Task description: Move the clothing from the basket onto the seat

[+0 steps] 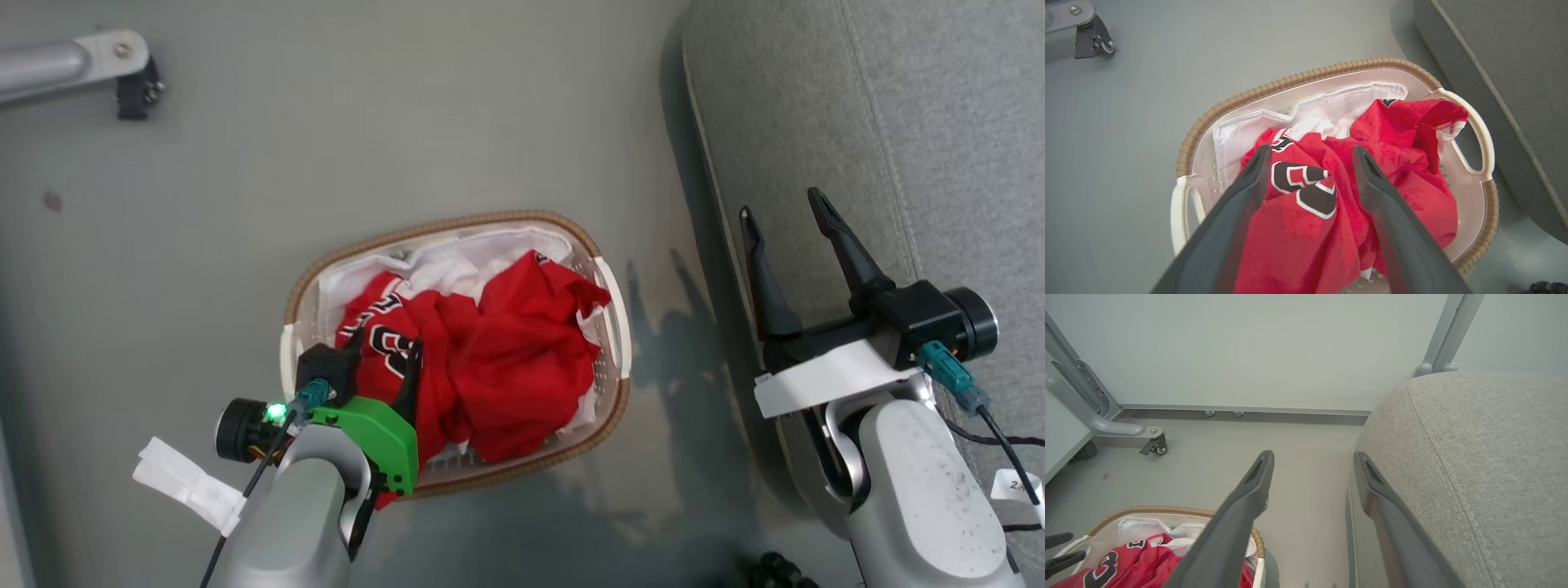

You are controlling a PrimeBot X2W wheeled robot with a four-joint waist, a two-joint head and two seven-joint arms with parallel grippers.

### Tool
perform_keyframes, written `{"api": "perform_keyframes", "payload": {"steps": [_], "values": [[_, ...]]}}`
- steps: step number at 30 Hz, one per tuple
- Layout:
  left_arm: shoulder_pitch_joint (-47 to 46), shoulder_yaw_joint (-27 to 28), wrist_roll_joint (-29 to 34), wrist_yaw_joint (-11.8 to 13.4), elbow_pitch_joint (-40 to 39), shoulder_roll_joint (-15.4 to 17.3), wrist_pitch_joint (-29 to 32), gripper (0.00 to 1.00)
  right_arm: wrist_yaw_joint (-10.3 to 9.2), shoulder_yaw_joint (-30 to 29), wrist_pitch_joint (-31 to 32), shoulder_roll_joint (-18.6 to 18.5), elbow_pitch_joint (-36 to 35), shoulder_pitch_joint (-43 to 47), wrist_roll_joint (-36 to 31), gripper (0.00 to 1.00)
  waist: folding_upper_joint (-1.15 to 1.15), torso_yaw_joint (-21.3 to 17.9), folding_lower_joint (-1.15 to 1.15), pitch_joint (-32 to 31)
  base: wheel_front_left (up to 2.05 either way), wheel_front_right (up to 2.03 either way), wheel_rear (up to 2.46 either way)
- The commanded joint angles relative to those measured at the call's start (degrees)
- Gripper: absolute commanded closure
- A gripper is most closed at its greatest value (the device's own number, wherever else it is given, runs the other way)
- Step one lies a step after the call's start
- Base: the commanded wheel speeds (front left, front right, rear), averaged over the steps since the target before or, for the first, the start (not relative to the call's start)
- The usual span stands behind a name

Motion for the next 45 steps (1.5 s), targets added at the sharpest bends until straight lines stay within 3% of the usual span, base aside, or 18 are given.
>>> {"api": "perform_keyframes", "payload": {"steps": [1, 11, 12, 13, 14, 15, 16, 29, 45], "values": [[-1.78, 0.10, 0.08, -0.21, 0.80, 0.44, -0.04, 0.00, -0.02, 0.24, -0.14, -0.15, -0.33, -1.19, 0.66, 0.00, 0.00, -3.44, -0.01, 6.45, 0.00, 0.00, 0.00], [-6.67, 0.80, 0.79, 1.52, 9.84, 1.50, -0.04, 0.00, -0.02, 2.03, -0.14, -0.15, -0.69, -2.81, 3.18, 0.00, 0.00, -5.16, -0.01, 11.54, 0.00, 0.00, 0.00], [-6.95, 0.96, 0.54, 1.55, 10.70, 1.45, -0.03, 0.04, -0.02, 2.09, -0.14, -0.15, -0.64, -2.86, 3.24, 0.00, 0.00, -5.27, -0.01, 11.68, 0.00, 0.00, 0.00], [-7.18, 1.00, 0.41, 1.51, 11.12, 1.40, -0.04, 0.18, -0.02, 2.12, -0.14, -0.15, -0.58, -2.87, 3.37, 0.00, 0.00, -5.34, -0.01, 11.77, 0.00, 0.00, 0.00], [-7.41, 1.04, 0.27, 1.43, 11.54, 1.36, -0.04, 0.58, -0.02, 2.15, -0.14, -0.15, -0.49, -2.86, 3.43, 0.00, 0.00, -5.40, -0.01, 11.81, 0.00, 0.00, 0.00], [-7.51, 1.04, 0.21, 1.34, 11.90, 1.34, -0.04, 0.76, -0.02, 2.17, -0.14, -0.16, -0.40, -2.84, 3.45, 0.00, 0.00, -5.44, -0.01, 11.78, 0.00, 0.00, 0.00], [-7.61, 0.98, 0.21, 1.25, 12.33, 1.28, -0.04, 1.00, -0.02, 2.19, -0.14, -0.16, -0.27, -2.78, 3.47, 0.00, 0.00, -5.47, -0.01, 11.65, 0.00, 0.00, 0.00], [-4.38, -0.62, 0.25, 0.25, 9.24, 0.64, -0.04, 1.00, -0.02, 2.23, -0.14, -0.16, 1.77, -0.26, 2.31, 0.00, 0.00, -4.25, -0.01, 4.29, 0.00, 0.00, 0.00], [2.36, -4.60, 6.38, -0.17, -6.55, 3.34, -0.05, 1.00, -0.02, -0.59, -0.14, -0.18, 4.44, 8.72, -1.78, 0.00, 0.00, 0.47, -0.01, -17.75, 0.00, 0.00, 0.00]]}}
